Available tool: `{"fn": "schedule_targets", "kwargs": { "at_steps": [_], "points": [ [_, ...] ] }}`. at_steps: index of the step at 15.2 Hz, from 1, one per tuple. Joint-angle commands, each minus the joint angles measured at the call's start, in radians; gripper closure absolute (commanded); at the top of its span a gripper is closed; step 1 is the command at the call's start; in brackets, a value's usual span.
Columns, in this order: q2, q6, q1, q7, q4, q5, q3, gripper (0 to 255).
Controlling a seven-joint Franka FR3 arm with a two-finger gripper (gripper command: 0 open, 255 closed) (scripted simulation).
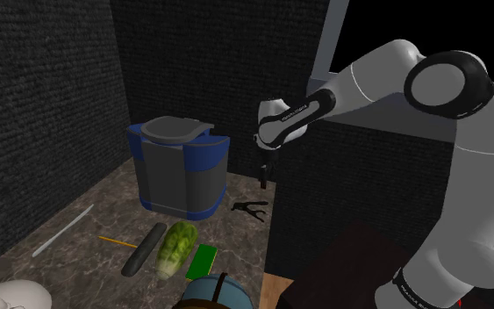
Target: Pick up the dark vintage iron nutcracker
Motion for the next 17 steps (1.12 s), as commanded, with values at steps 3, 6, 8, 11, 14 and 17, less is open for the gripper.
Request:
{"fn": "schedule_targets", "kwargs": {
  "at_steps": [3,6,8,11,14,17],
  "points": [
    [0.162,0.018,0.003,-0.035,0.125,-0.011,0.008,0],
    [0.283,0.019,0.006,-0.059,0.230,-0.022,0.013,0],
    [0.365,0.014,0.009,-0.076,0.308,-0.030,0.016,0],
    [0.492,-0.003,0.015,-0.099,0.438,-0.041,0.020,0],
    [0.549,0.003,0.018,-0.105,0.484,-0.045,0.021,0],
    [0.583,0.021,0.018,-0.105,0.500,-0.045,0.020,0]
  ]
}}
